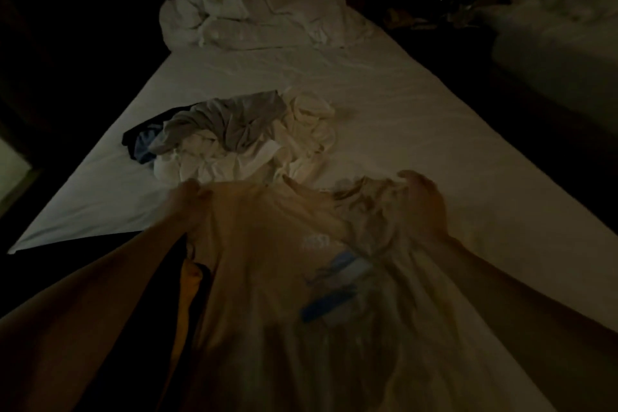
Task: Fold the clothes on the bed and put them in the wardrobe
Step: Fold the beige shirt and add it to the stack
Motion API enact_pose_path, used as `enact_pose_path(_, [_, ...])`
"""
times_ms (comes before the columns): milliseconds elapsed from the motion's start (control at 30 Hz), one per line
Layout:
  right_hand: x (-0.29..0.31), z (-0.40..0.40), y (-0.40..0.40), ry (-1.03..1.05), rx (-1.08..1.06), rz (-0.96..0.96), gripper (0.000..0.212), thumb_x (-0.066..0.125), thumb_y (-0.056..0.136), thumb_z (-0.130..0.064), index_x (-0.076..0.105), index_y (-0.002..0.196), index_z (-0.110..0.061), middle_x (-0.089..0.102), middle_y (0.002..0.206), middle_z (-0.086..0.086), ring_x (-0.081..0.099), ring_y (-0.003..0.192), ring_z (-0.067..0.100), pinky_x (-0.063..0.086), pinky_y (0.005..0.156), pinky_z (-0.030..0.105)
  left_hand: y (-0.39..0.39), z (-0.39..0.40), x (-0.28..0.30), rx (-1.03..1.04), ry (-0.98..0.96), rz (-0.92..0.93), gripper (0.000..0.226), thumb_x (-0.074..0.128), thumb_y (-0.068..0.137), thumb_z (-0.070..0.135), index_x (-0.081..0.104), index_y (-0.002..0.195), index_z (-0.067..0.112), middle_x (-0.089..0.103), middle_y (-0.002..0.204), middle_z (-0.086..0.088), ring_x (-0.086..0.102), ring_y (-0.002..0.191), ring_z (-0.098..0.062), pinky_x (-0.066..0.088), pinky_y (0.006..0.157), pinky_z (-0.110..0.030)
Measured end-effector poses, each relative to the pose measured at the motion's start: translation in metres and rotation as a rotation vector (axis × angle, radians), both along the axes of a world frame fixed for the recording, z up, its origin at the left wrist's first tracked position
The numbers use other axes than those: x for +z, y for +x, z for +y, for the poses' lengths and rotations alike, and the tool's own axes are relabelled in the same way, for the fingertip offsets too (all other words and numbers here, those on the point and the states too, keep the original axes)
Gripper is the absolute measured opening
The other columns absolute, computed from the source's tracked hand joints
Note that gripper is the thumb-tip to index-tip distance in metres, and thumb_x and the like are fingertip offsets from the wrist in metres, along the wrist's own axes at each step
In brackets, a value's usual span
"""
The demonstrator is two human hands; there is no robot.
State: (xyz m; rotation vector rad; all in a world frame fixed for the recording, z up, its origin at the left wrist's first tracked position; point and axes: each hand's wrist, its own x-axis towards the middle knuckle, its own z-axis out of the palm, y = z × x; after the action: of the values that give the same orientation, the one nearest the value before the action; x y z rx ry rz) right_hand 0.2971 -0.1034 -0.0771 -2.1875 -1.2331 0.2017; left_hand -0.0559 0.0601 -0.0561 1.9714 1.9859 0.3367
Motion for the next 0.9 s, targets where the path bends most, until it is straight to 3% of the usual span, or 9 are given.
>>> enact_pose_path(133, [-0.009,-0.021,0.059,-0.396,-0.184,0.064,0.051,0.056,0.091,-0.027,0.040,0.136,-0.011,0.039,0.139,0.018,0.036,0.127,0.039,0.037,0.100,0.046,0.009,0.000,0.037,0.062,0.107,-0.184,0.018,0.069,0.085,0.020,0.055,0.076,0.010,0.063,0.095,-0.018,0.062,0.092,-0.037,0.049,0.076,-0.041])
enact_pose_path(300, [-0.025,-0.015,0.065,-0.442,-0.074,0.098,0.038,0.051,0.093,-0.038,0.058,0.120,-0.013,0.053,0.127,0.019,0.050,0.117,0.040,0.045,0.098,0.045,0.082,-0.032,0.063,-0.072,-0.477,-0.958,0.027,0.062,0.092,0.035,0.057,0.103,0.011,0.062,0.102,-0.010,0.071,0.075,-0.021,0.058,0.060,-0.031])
enact_pose_path(433, [-0.018,-0.015,0.071,-0.190,-0.126,0.276,0.038,0.048,0.099,-0.032,0.052,0.119,0.001,0.057,0.124,0.025,0.054,0.114,0.039,0.043,0.091,0.039,0.105,-0.035,0.041,-0.069,-0.382,-1.239,0.019,0.051,0.099,0.025,0.056,0.109,0.010,0.060,0.116,-0.013,0.072,0.074,-0.022,0.060,0.061,-0.031])
enact_pose_path(533, [0.000,-0.027,0.083,0.000,-0.189,0.273,0.026,0.058,0.094,-0.030,0.054,0.106,-0.007,0.062,0.108,0.017,0.058,0.092,0.029,0.045,0.074,0.033,0.098,-0.034,0.017,-0.229,-0.206,-0.852,0.019,0.059,0.094,0.011,0.061,0.112,0.005,0.062,0.111,-0.012,0.070,0.084,-0.020,0.059,0.072,-0.034])
enact_pose_path(600, [0.015,-0.031,0.085,0.065,-0.226,0.161,0.021,0.067,0.085,-0.029,0.054,0.095,-0.015,0.064,0.099,0.011,0.057,0.086,0.025,0.042,0.071,0.030,0.084,-0.041,0.001,-0.613,-0.112,-0.336,0.047,0.065,0.088,0.034,0.057,0.129,0.011,0.059,0.117,0.013,0.057,0.112,-0.014,0.046,0.095,-0.032])
enact_pose_path(667, [0.029,-0.028,0.078,0.089,-0.220,0.087,0.020,0.068,0.081,-0.020,0.052,0.091,-0.018,0.063,0.097,0.008,0.059,0.086,0.026,0.046,0.071,0.030,0.073,-0.048,-0.020,-0.906,-0.217,0.006,0.077,0.053,0.087,0.061,0.029,0.147,0.018,0.039,0.141,0.032,0.032,0.135,-0.005,0.025,0.113,-0.026])
enact_pose_path(733, [0.040,-0.018,0.060,0.052,-0.171,0.033,0.020,0.064,0.080,-0.010,0.051,0.094,-0.018,0.060,0.103,0.008,0.059,0.089,0.027,0.050,0.074,0.032,0.070,-0.057,-0.036,-0.879,-0.203,0.287,0.070,0.037,0.098,0.056,0.011,0.154,0.023,0.013,0.159,0.016,0.011,0.147,-0.009,0.008,0.118,-0.028])
enact_pose_path(833, [0.047,0.000,0.007,-0.022,-0.028,0.031,0.022,0.065,0.083,-0.010,0.056,0.103,-0.014,0.052,0.111,0.008,0.056,0.095,0.026,0.045,0.078,0.032,0.072,-0.080,-0.041,-0.709,-0.054,0.379,0.066,0.018,0.096,0.058,0.004,0.155,0.031,-0.002,0.162,0.009,0.001,0.150,-0.014,0.006,0.120,-0.040])
enact_pose_path(900, [0.047,0.003,-0.040,-0.035,0.131,0.242,0.024,0.067,0.084,-0.008,0.059,0.106,-0.011,0.055,0.108,0.008,0.059,0.093,0.027,0.052,0.074,0.033,0.068,-0.095,-0.038,-0.630,-0.065,0.301,0.062,0.027,0.102,0.046,0.000,0.155,0.030,-0.004,0.163,0.006,-0.001,0.150,-0.017,0.010,0.120,-0.042])
